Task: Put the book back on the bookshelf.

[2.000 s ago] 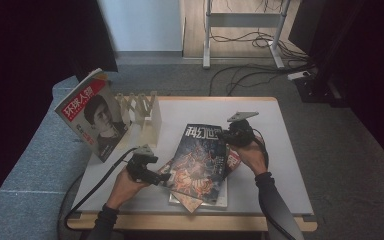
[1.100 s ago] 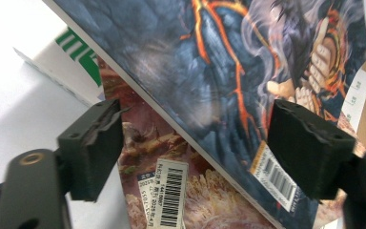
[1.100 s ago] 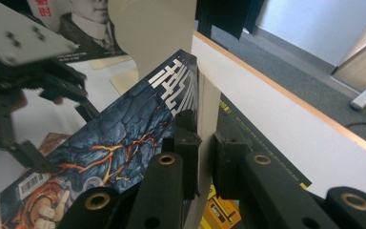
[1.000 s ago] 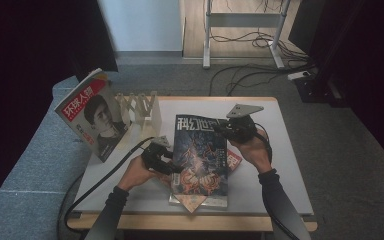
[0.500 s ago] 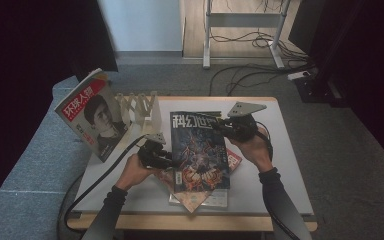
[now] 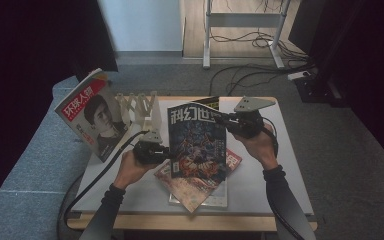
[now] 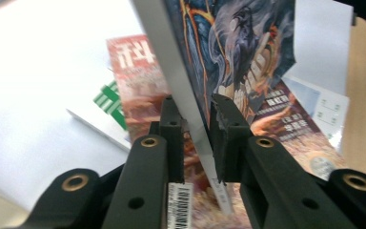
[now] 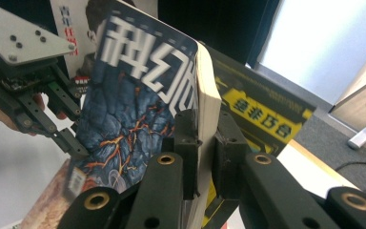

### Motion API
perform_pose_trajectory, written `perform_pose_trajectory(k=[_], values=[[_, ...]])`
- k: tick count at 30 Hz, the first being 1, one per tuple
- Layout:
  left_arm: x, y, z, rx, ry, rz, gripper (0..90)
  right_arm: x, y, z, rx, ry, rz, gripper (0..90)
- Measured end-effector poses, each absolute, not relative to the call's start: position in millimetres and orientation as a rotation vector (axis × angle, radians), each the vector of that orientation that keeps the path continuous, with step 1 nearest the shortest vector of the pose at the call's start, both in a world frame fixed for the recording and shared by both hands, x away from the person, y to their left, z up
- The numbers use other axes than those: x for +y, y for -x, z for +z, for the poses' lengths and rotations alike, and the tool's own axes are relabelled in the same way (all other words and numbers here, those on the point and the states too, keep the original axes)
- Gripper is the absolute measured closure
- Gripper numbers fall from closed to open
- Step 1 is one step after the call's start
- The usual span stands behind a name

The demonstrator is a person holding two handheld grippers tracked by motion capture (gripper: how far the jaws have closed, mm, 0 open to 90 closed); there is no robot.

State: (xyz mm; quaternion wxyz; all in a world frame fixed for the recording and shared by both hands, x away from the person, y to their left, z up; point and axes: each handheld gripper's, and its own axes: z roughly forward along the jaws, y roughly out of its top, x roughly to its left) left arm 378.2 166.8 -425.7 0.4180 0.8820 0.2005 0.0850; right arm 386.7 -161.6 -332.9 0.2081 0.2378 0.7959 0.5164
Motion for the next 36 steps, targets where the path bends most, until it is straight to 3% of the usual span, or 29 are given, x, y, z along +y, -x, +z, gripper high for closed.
perform_pose_trajectory(k=[5,13,36], values=[[166,-373,-427,0.457,-2.217,0.312,82.7,-163,-381,-322,2.192,-0.638,1.448,80.8],[168,-370,-426,0.458,-2.217,0.309,80.7,-161,-378,-322,2.201,-0.623,1.422,80.5],[169,-374,-372,0.456,-2.133,0.291,62.4,-163,-377,-322,2.208,-0.597,1.421,79.9]])
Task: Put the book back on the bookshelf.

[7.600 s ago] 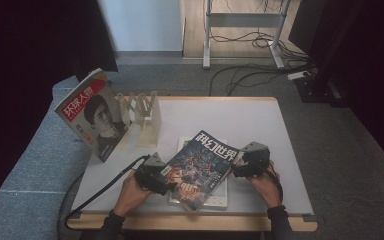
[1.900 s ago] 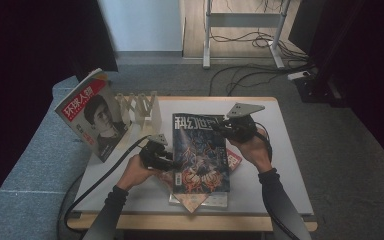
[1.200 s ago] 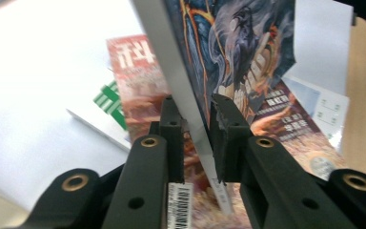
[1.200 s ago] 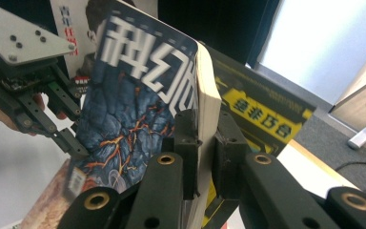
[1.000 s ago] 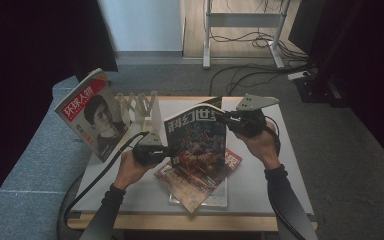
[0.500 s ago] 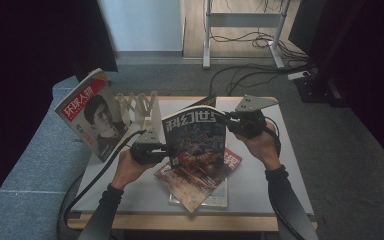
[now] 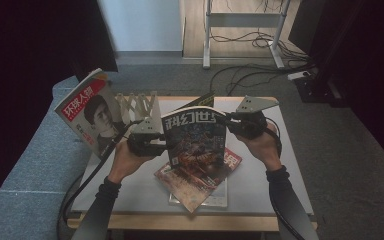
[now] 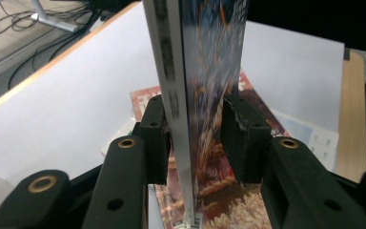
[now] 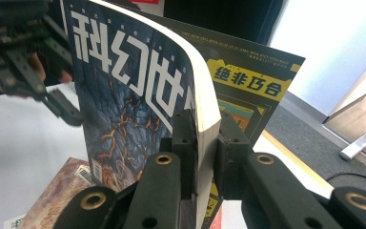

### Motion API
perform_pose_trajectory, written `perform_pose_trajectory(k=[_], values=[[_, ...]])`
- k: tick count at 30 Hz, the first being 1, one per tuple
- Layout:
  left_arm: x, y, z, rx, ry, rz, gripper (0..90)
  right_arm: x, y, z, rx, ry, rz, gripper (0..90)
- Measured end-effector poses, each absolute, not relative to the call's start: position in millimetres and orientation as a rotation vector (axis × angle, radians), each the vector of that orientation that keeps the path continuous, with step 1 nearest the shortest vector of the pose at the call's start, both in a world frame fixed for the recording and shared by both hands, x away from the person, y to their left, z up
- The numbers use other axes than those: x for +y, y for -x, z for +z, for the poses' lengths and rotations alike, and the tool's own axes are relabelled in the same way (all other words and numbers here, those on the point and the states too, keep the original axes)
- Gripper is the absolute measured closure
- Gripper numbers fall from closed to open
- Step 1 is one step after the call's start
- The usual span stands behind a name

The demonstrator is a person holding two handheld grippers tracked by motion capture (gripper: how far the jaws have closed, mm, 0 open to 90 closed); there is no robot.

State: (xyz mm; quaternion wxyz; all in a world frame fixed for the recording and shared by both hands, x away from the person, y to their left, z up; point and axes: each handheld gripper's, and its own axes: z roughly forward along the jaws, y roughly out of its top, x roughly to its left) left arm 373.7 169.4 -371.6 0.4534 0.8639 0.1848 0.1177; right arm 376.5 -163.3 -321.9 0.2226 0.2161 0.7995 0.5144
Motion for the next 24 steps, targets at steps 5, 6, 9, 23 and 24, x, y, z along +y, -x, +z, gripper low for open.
perform_pose_trajectory(k=[5,6,9,23,24], values=[[169,-375,-352,0.443,-2.12,0.304,59.8,-164,-376,-322,2.21,-0.593,1.423,79.6],[168,-375,-349,0.438,-2.122,0.306,59.6,-164,-376,-322,2.211,-0.59,1.424,79.6],[164,-376,-340,0.433,-2.119,0.328,58.6,-164,-376,-322,2.215,-0.591,1.423,79.5],[148,-385,-311,0.46,-2.112,0.33,68.6,-165,-376,-322,2.222,-0.598,1.431,79.4],[147,-385,-310,0.457,-2.109,0.333,70.0,-165,-376,-322,2.222,-0.599,1.432,79.5]])
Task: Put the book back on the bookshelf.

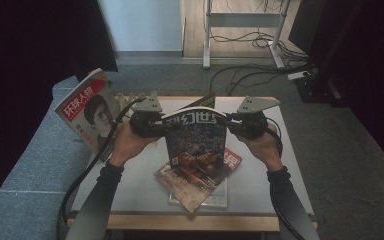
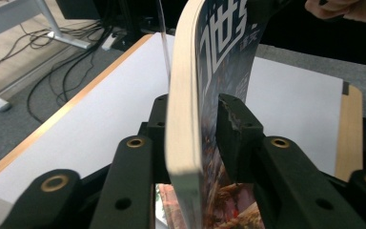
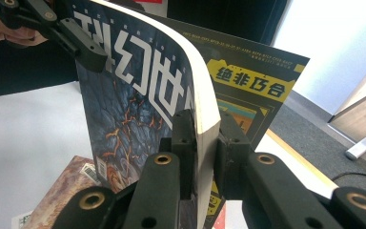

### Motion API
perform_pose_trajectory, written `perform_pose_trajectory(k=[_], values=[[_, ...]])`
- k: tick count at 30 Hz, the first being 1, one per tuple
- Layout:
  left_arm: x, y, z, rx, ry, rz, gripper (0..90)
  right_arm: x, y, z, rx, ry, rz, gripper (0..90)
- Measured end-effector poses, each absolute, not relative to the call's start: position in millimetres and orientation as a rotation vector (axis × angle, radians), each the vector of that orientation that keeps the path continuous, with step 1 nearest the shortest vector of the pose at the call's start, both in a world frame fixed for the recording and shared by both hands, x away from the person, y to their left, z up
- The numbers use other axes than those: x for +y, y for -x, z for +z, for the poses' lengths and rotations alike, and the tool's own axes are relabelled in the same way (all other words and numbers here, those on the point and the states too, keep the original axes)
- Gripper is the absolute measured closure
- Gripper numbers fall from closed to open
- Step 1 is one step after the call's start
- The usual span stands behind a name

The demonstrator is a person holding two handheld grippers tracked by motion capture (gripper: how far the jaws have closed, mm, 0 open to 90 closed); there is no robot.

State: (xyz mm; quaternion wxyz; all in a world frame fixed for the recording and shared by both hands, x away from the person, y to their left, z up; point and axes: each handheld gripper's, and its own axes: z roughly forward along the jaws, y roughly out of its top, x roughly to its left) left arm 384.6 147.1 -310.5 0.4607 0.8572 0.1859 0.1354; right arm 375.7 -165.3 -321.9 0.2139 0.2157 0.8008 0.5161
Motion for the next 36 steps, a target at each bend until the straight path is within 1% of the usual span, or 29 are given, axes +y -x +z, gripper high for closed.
perform_pose_trajectory(k=[2,3,6,11,13,16,20,27,32,36], values=[[146,-384,-309,0.456,-2.114,0.341,74.6,-166,-376,-322,2.223,-0.599,1.433,79.3],[146,-384,-309,0.454,-2.115,0.345,78.8,-166,-376,-322,2.223,-0.6,1.432,79.1],[146,-384,-309,0.458,-2.11,0.323,81.0,-167,-375,-322,2.226,-0.604,1.433,77.2],[148,-385,-309,0.44,-2.107,0.29,81.7,-170,-375,-322,2.212,-0.63,1.425,68.6],[148,-385,-309,0.435,-2.109,0.285,81.8,-173,-375,-322,2.195,-0.655,1.416,63.1],[148,-385,-309,0.439,-2.108,0.283,81.8,-179,-375,-323,2.169,-0.707,1.398,57.2],[147,-385,-310,0.45,-2.105,0.288,81.8,-187,-374,-327,2.156,-0.747,1.368,51.8],[146,-383,-310,0.458,-2.107,0.303,81.5,-201,-370,-346,2.164,-0.825,1.299,38.7],[146,-383,-309,0.469,-2.11,0.295,81.5,-212,-365,-369,2.179,-0.889,1.24,28.3],[145,-384,-307,0.476,-2.123,0.28,81.6,-221,-363,-386,2.189,-0.948,1.197,22.4]])
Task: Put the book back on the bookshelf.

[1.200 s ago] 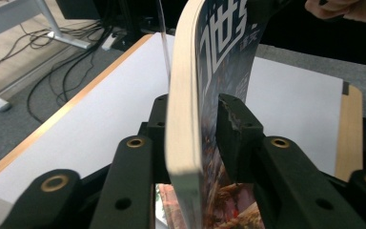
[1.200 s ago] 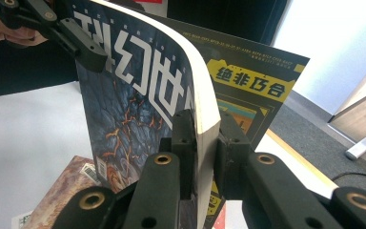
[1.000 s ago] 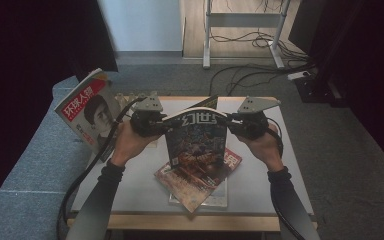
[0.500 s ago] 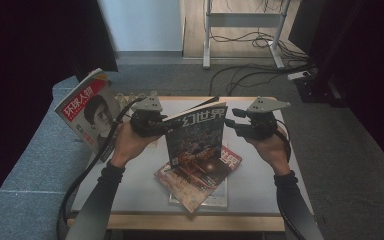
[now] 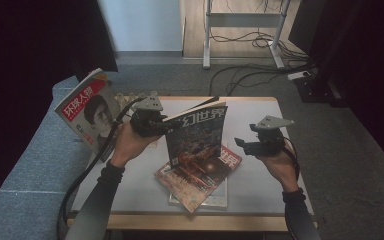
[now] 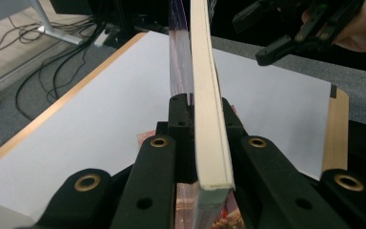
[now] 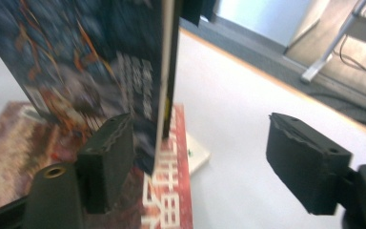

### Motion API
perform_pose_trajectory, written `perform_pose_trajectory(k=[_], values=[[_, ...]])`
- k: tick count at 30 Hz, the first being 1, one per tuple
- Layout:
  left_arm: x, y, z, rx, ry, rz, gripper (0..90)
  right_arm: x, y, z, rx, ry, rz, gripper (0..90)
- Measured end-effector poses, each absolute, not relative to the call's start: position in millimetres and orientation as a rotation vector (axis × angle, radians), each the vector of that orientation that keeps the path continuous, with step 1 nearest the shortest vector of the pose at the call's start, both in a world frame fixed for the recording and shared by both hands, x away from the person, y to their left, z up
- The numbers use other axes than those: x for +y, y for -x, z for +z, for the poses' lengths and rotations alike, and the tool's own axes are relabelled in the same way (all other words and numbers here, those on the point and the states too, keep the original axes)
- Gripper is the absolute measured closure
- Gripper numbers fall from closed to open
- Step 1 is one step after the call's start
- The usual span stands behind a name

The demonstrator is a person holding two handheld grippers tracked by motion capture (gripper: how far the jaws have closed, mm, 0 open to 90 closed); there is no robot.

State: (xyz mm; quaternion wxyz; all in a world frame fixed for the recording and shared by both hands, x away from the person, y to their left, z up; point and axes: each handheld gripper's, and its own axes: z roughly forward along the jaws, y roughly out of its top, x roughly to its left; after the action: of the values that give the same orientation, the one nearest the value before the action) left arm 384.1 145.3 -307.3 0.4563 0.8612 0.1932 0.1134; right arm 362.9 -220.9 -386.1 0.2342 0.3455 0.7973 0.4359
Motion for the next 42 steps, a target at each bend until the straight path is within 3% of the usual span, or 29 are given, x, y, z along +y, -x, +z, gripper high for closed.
perform_pose_trajectory(k=[20,37,42], values=[[145,-387,-303,0.502,-2.167,0.236,81.1,-244,-342,-478,2.225,-1.186,1.081,4.6],[142,-388,-301,0.555,-2.175,0.252,82.1,-252,-335,-536,2.236,-1.31,0.953,0.0],[142,-388,-301,0.571,-2.161,0.263,82.4,-251,-334,-537,2.221,-1.309,0.955,0.0]])
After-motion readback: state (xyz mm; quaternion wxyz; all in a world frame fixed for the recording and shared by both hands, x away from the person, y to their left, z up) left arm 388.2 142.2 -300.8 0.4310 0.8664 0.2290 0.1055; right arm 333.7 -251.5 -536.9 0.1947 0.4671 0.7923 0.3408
